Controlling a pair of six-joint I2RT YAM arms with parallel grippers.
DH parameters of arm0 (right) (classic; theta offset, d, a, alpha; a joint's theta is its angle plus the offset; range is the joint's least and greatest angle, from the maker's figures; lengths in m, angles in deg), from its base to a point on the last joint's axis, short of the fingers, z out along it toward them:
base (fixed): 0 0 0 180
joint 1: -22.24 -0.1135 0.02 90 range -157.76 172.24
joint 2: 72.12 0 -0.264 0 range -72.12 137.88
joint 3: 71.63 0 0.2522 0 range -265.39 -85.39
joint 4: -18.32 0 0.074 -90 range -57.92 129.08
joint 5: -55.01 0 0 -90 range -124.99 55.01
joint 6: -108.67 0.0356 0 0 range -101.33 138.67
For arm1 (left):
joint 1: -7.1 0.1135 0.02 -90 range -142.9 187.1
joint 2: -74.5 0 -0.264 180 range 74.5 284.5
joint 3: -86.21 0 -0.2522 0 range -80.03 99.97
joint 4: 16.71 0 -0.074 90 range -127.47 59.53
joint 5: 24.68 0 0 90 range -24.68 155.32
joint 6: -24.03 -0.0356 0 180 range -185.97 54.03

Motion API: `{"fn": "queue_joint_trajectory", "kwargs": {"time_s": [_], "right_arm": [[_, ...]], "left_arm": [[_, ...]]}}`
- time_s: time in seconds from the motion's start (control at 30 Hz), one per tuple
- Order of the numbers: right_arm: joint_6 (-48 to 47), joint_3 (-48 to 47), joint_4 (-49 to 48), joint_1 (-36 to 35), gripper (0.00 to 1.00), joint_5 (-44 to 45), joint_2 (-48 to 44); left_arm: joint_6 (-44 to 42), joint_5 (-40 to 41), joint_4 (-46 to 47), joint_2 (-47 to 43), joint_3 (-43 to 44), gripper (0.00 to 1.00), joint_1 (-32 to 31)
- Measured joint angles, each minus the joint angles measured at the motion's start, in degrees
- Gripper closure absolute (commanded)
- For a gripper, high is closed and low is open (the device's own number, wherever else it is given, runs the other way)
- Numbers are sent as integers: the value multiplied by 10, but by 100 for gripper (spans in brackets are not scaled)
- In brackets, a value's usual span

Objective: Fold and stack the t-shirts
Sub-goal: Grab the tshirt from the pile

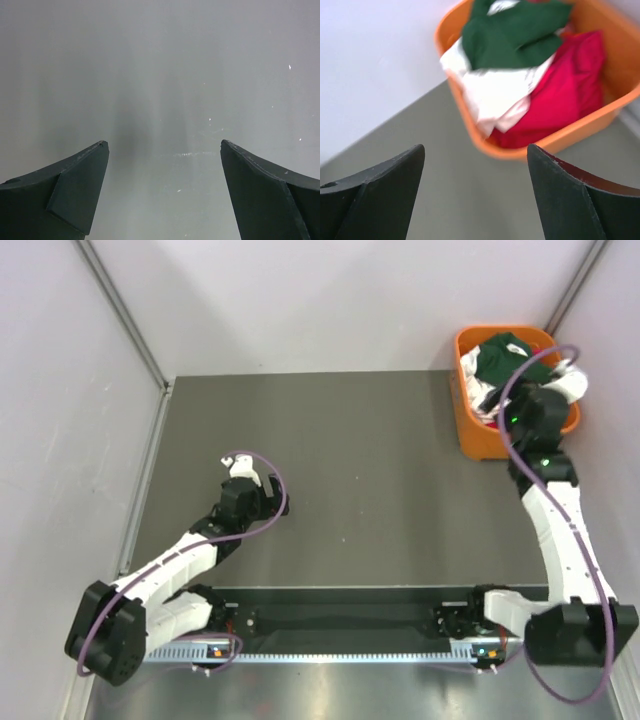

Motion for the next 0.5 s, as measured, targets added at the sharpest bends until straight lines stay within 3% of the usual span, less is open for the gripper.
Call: {"fn": "queue_joint_trajectory", "kwargs": {"time_s": [0.17, 0.5], "right_arm": [[17, -99, 24, 100, 15, -19, 109], [34, -287, 62, 128, 18, -30, 371]], "left_arm": [[0, -2, 0, 1, 0, 2, 0], [0, -24, 5, 16, 0, 2, 0]]}}
